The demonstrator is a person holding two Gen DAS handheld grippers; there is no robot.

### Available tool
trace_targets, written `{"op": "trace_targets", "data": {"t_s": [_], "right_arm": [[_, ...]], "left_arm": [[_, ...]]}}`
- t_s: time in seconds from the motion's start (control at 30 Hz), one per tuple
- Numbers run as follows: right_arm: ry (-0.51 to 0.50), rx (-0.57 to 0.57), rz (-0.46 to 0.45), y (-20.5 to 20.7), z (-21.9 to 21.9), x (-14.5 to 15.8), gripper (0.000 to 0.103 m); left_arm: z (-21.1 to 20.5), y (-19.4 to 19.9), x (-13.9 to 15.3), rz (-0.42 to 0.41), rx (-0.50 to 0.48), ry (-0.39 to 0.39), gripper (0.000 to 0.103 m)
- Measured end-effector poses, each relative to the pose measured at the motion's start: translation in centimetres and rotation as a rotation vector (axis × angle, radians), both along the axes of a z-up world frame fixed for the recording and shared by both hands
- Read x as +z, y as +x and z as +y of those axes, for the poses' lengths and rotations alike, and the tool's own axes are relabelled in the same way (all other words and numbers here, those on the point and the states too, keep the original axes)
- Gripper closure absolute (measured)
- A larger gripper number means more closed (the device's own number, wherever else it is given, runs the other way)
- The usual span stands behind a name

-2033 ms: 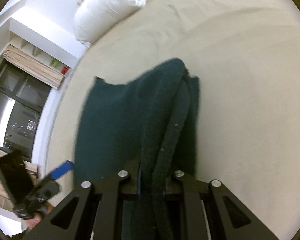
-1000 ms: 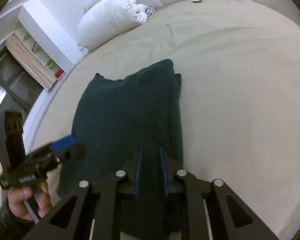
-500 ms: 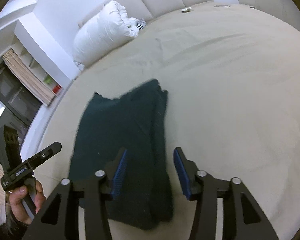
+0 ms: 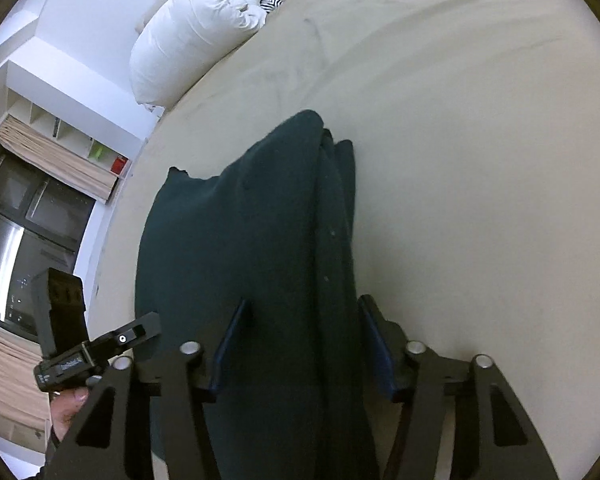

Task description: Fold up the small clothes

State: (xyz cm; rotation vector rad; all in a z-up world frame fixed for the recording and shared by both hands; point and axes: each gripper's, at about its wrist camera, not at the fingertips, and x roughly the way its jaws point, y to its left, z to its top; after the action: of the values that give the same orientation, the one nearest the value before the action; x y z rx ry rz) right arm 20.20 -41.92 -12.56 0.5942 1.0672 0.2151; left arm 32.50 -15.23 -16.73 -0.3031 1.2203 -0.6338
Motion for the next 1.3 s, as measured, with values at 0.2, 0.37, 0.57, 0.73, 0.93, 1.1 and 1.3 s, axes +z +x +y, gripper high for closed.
{"op": "trace_targets", "data": {"t_s": [0.2,0.37,0.57,0.73,0.93,1.1,1.3], "right_arm": [[-0.231,0.062,0.002,0.5,3.8,1.5,0.075],[-0.485,0.101,-0.078,-1.4,8.8,4.6,0.079],[-0.555,0.153,-0.186,-6.3,15.3,8.3,0.079],[-0.465,0.172,-0.230,-10.1,19.4,9.8,0.079],[-0.359,0.215,-0.260,-13.3,24.0,9.6,0.079],[-0.275,0.219,-0.235,-14.0,25.1,7.5,0.079],[-0.228,0.196,-0.129,-12.7,24.5,2.5,0.078]], "left_arm": [[-0.9,-0.4,1.3,-0.048,-0.024,0.058,0.062],[-0.7,-1.5,3.3,-0.076,-0.025,0.070,0.068],[2.6,-5.5,7.5,-0.174,-0.020,0.131,0.068],[8.1,-9.8,10.3,-0.214,0.004,0.151,0.068],[14.6,-14.6,11.7,-0.242,0.038,0.180,0.068],[17.6,-15.9,10.1,-0.203,0.061,0.183,0.067],[16.8,-13.6,5.6,-0.131,0.066,0.250,0.061]]}}
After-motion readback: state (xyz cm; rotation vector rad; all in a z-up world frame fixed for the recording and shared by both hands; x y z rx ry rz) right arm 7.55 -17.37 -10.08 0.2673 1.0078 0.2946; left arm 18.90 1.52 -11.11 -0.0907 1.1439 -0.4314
